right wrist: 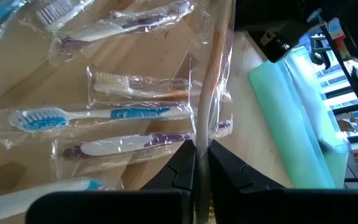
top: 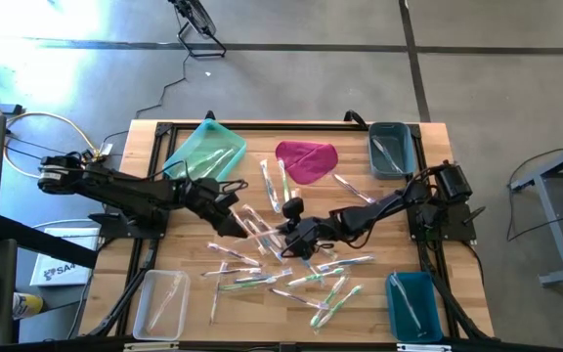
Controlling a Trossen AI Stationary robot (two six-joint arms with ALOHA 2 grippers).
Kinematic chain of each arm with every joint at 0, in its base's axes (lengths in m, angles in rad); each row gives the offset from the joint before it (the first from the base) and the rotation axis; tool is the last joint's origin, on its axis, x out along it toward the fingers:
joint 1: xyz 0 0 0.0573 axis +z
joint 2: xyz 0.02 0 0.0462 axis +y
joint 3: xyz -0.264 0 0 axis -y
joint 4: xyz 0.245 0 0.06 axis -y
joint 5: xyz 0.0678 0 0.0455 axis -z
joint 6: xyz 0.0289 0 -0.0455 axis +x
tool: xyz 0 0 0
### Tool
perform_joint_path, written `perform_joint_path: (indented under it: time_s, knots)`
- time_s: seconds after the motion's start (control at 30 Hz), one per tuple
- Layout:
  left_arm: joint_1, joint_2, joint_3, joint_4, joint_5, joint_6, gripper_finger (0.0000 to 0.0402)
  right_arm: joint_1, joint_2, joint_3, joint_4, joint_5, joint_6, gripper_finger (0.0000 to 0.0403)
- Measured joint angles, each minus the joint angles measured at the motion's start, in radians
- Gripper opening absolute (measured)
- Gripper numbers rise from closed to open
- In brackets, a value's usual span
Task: Pick & Place Toothbrushes
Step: Put the orange toothbrush to the transparent bin
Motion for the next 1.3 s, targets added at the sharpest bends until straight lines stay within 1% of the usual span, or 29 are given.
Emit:
perform_joint_path:
  time_s: [0.27,0.53,0.63,0.77,0.87,0.97,1.07,1.13,1.3]
  knots:
    - [-0.035,0.0,0.0,0.0,-0.024,0.0,0.0148,-0.021,0.0,0.0,0.015,-0.004,0.0,0.0015]
    - [-0.035,0.0,0.0,-0.001,-0.027,0.0,0.0148,-0.044,0.0,0.0,0.045,-0.082,-0.005,0.0015]
    - [-0.033,0.0,0.0,-0.002,-0.024,0.0,0.0148,-0.044,0.0,0.001,0.072,-0.086,-0.048,0.0015]
    - [-0.033,-0.001,0.0,0.0,-0.023,0.0,0.0148,-0.045,0.002,0.052,0.019,-0.102,-0.087,0.0015]
    - [-0.033,-0.001,0.0,-0.001,-0.005,0.0,0.0148,-0.053,0.032,0.11,-0.022,-0.109,-0.106,0.0015]
    - [-0.033,-0.001,-0.001,-0.007,-0.004,0.0,0.0148,-0.053,0.094,0.181,-0.07,-0.099,-0.147,0.0015]
    - [-0.033,0.0,-0.001,-0.018,-0.001,0.0,0.0148,-0.052,0.151,0.227,-0.097,-0.059,-0.174,0.0015]
    - [-0.033,0.0,-0.003,-0.03,0.014,0.001,0.0148,-0.051,0.167,0.242,-0.095,-0.047,-0.194,0.0015]
    - [-0.033,0.0,-0.002,-0.098,0.034,0.0,0.0148,-0.051,0.157,0.249,-0.077,-0.029,-0.223,0.0015]
